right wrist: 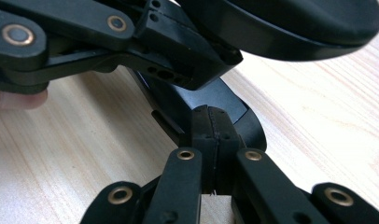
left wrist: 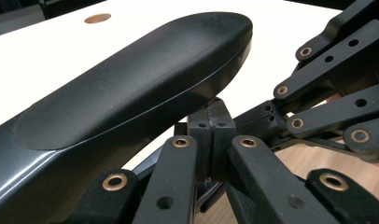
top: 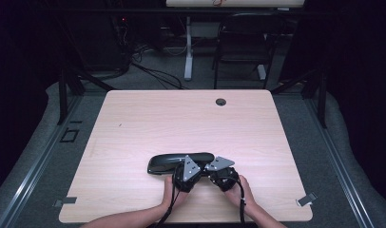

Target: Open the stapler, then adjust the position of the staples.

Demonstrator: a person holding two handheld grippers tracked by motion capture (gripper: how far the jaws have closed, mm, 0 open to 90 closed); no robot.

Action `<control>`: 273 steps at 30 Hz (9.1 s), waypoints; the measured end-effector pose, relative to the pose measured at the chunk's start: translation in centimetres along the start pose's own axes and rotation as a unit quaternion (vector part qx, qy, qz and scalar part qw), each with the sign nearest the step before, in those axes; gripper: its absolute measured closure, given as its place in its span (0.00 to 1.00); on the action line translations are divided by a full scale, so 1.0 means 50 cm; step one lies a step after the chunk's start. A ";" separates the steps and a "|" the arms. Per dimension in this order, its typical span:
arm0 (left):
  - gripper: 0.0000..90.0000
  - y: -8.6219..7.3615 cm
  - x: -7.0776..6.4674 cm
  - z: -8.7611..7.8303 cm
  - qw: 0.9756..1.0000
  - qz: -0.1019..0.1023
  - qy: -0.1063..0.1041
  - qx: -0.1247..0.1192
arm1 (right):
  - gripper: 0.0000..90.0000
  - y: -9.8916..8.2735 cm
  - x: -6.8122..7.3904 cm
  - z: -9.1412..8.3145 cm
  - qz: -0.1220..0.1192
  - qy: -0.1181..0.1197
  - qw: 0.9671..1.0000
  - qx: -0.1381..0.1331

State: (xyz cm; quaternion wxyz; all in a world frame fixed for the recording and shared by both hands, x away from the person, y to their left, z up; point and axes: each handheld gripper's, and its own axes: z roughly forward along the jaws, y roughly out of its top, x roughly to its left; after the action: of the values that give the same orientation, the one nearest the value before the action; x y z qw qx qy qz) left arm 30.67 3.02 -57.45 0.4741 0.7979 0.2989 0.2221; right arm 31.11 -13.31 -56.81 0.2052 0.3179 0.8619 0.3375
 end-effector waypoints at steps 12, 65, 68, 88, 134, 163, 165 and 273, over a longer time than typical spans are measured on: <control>1.00 -0.001 -0.001 0.023 1.000 -0.024 0.006 -0.004 | 1.00 0.004 -0.001 0.002 0.006 0.001 1.000 0.003; 1.00 0.131 0.090 -0.132 0.994 -0.009 0.031 -0.105 | 1.00 0.009 -0.006 0.004 -0.005 0.011 1.000 0.007; 1.00 0.134 0.097 -0.139 0.994 -0.012 0.033 -0.105 | 1.00 0.009 -0.007 0.004 -0.005 0.012 1.000 0.007; 1.00 0.139 0.127 -0.174 0.992 -0.021 0.053 -0.115 | 1.00 0.009 -0.007 0.004 -0.011 0.010 1.000 0.007; 1.00 0.121 0.204 -0.250 0.982 -0.050 0.117 -0.138 | 1.00 0.009 -0.005 0.005 -0.012 0.010 1.000 0.006; 1.00 0.082 0.276 -0.291 0.972 -0.118 0.161 -0.126 | 1.00 0.011 -0.005 0.004 -0.013 0.010 1.000 0.011; 1.00 0.082 0.277 -0.291 0.972 -0.119 0.163 -0.124 | 1.00 0.011 -0.005 0.004 -0.014 0.010 1.000 0.011; 0.00 0.008 0.206 -0.239 0.965 -0.089 -0.150 0.197 | 0.78 0.042 -0.102 -0.007 0.098 0.054 0.975 0.193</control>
State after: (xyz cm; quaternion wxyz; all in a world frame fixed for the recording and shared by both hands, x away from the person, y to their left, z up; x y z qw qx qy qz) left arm 30.62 17.40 -50.98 0.3648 0.8699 0.3318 -0.0068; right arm 35.40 -15.78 -54.35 0.0588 0.4159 0.8851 0.2002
